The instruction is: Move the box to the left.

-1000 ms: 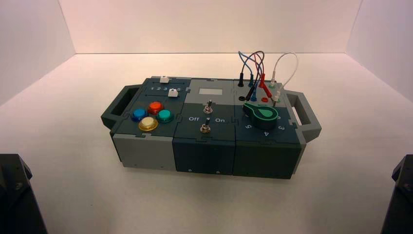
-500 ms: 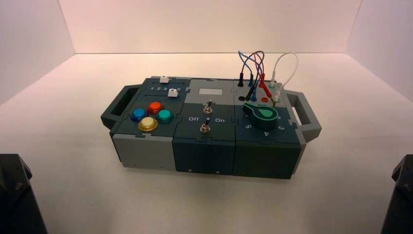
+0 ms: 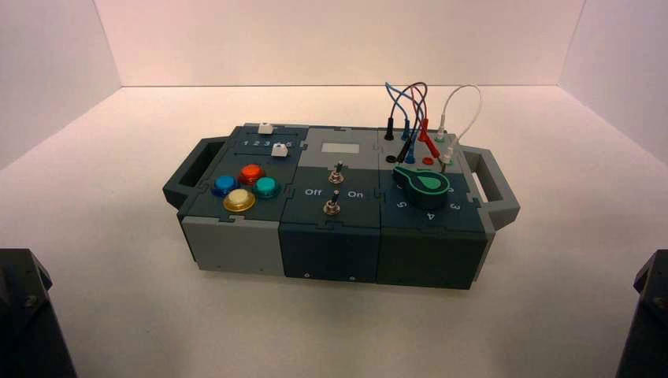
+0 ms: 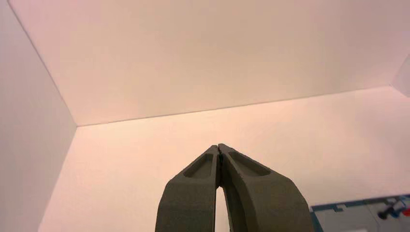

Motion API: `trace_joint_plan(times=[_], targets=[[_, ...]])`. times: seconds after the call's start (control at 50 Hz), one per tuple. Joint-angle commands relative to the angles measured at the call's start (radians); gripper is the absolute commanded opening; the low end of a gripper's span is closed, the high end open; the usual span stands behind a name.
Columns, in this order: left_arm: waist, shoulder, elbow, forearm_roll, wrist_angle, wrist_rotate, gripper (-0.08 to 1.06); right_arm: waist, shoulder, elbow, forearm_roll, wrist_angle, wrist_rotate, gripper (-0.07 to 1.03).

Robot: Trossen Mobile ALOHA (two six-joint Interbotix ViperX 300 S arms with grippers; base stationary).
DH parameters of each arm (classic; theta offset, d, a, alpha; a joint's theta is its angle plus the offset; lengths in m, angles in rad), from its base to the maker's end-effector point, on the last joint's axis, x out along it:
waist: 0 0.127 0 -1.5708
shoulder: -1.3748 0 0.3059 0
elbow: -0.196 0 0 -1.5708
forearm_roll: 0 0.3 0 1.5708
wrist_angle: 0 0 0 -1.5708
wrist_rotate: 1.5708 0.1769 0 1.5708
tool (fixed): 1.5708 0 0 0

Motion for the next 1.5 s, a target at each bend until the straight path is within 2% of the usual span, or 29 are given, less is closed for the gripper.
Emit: trace_joint_plan(times=[0.02, 0.2, 0.42, 0.56, 0.76, 0.94, 1.32, 1.5], targets=[[-0.031, 0.003, -0.054, 0.002, 0.071, 0.003, -0.03, 0.003, 0.049, -0.051, -0.002, 0.097, -0.003, -0.02], [-0.11, 0.014, -0.106, 0.002, 0.267, 0.003, -0.03, 0.003, 0.158, -0.094, 0.005, 0.236, -0.002, -0.02], [-0.178, -0.003, -0.114, 0.002, 0.383, 0.003, -0.03, 0.025, 0.282, -0.146, 0.02, 0.304, 0.0, -0.02], [-0.186, -0.008, -0.11, 0.002, 0.423, 0.003, -0.03, 0.046, 0.399, -0.196, 0.032, 0.345, 0.005, -0.02], [-0.186, 0.009, -0.115, 0.002, 0.454, 0.005, -0.03, 0.1, 0.598, -0.258, 0.064, 0.396, 0.008, -0.02], [-0.186, 0.035, -0.117, 0.002, 0.456, 0.025, -0.03, 0.149, 0.749, -0.293, 0.092, 0.403, 0.014, -0.02], [-0.186, 0.064, -0.117, 0.006, 0.445, 0.031, -0.03, 0.152, 0.865, -0.29, 0.107, 0.417, 0.014, -0.02], [-0.186, 0.064, -0.117, 0.009, 0.445, 0.031, -0.03, 0.175, 0.911, -0.295, 0.132, 0.417, 0.014, -0.02]])
